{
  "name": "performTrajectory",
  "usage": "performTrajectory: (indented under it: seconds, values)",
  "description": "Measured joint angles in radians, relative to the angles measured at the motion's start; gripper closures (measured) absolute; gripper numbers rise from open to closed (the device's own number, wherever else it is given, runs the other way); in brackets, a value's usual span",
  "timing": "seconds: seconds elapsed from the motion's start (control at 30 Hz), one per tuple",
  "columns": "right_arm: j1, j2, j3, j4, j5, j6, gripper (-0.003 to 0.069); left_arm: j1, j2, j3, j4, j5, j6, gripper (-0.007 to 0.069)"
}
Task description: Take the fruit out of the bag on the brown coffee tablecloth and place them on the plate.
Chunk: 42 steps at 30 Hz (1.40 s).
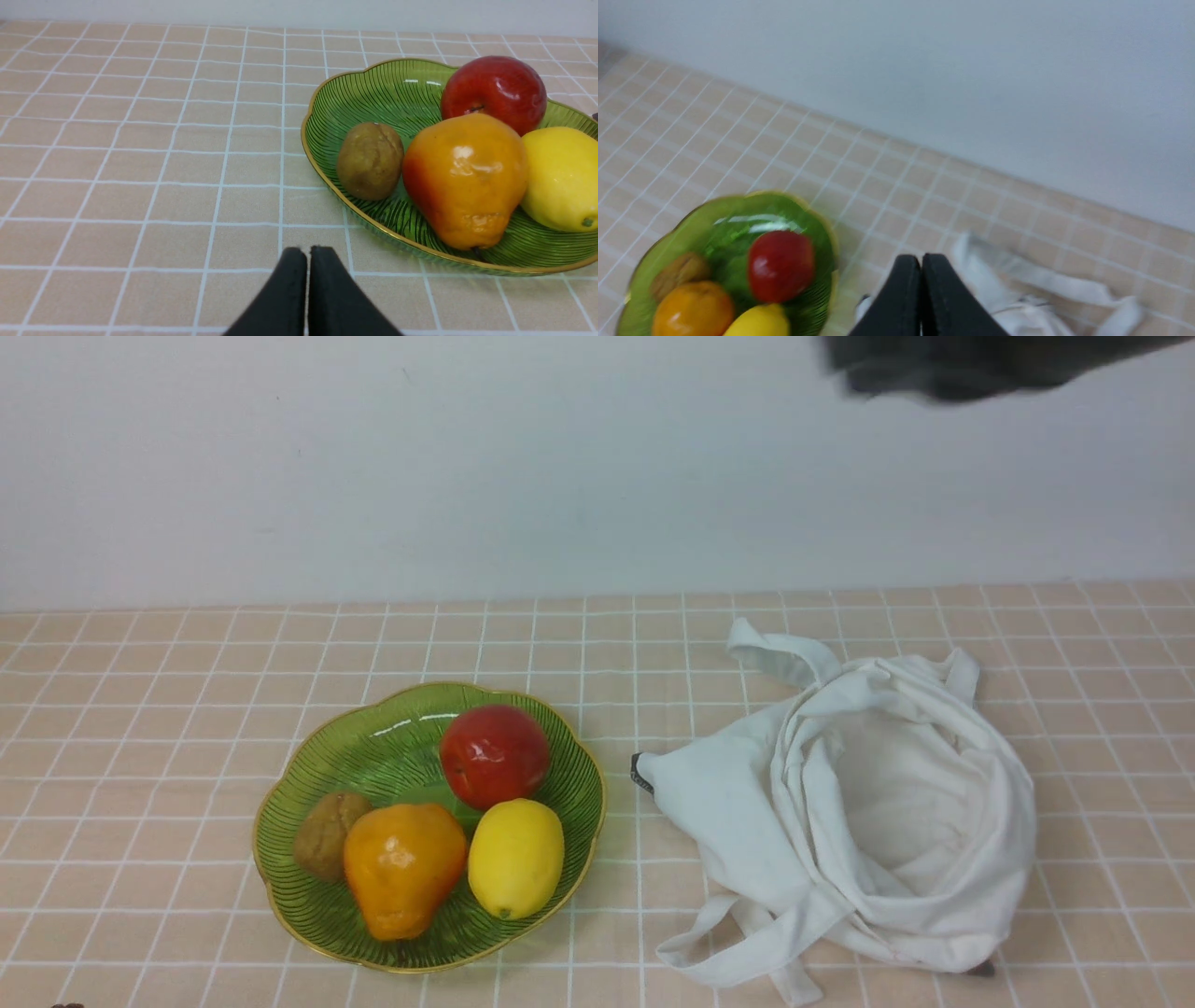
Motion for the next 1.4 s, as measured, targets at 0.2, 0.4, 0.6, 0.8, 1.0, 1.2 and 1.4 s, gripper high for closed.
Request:
performTrajectory:
  seconds: [0.2, 0.4, 0.6, 0.8, 1.0, 1.2, 1.4]
  values:
    - [-0.042, -0.365, 0.107, -0.161, 0.036, 0.077, 0.0671, 0.0, 0.0, 0.0, 0.0, 0.0, 0.0, 0.0632]
    - [-0.042, -0.702, 0.454, -0.18, -0.135, 0.131, 0.0671, 0.0, 0.0, 0.0, 0.0, 0.0, 0.0, 0.0632]
    - [-0.042, -0.968, 0.83, -0.178, -0.405, 0.15, 0.0671, 0.0, 0.0, 0.0, 0.0, 0.0, 0.0, 0.0632]
    - [-0.042, -1.101, 1.045, -0.173, -0.558, 0.171, 0.0671, 0.0, 0.0, 0.0, 0.0, 0.0, 0.0, 0.0632]
    - [-0.042, -1.129, 1.147, -0.174, -0.576, 0.173, 0.0671, 0.0, 0.0, 0.0, 0.0, 0.0, 0.0, 0.0632]
    - [-0.042, -1.129, 1.169, -0.123, -0.582, 0.173, 0.0672, 0.0, 0.0, 0.0, 0.0, 0.0, 0.0, 0.0632]
    - [-0.039, -1.129, 1.19, -0.013, -0.679, 0.09, 0.0672, 0.0, 0.0, 0.0, 0.0, 0.0, 0.0, 0.0632]
